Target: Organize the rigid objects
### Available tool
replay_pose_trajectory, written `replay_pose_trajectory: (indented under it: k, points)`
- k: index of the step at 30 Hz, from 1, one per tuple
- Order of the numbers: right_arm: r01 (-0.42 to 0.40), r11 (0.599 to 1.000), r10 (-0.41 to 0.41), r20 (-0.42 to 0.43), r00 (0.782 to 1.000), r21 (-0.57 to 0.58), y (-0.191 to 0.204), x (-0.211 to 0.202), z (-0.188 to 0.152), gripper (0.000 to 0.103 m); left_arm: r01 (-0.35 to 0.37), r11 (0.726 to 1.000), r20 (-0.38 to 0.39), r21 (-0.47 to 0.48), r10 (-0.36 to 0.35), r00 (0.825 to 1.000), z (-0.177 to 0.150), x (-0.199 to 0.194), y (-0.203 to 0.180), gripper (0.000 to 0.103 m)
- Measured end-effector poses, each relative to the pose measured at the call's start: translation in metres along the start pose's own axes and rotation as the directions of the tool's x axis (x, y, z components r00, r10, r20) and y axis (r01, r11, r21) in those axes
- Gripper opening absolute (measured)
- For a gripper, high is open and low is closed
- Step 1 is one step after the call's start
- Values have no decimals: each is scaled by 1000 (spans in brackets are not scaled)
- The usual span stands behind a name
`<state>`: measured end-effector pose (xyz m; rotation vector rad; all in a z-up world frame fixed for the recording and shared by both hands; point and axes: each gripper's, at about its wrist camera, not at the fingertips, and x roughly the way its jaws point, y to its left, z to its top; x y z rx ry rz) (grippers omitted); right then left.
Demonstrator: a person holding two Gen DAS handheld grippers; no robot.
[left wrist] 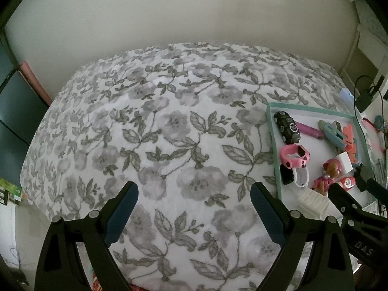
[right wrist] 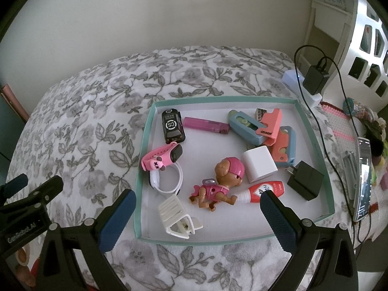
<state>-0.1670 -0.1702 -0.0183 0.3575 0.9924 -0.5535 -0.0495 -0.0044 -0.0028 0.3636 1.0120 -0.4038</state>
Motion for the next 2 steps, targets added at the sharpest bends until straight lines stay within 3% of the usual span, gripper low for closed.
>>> replay_pose_trajectory:
  k: [2]
  points:
    - [0,1000,0,-1,1000,0,1,0,-1,103,13,1000,-1,5,-13,1000,0,0,-1,94]
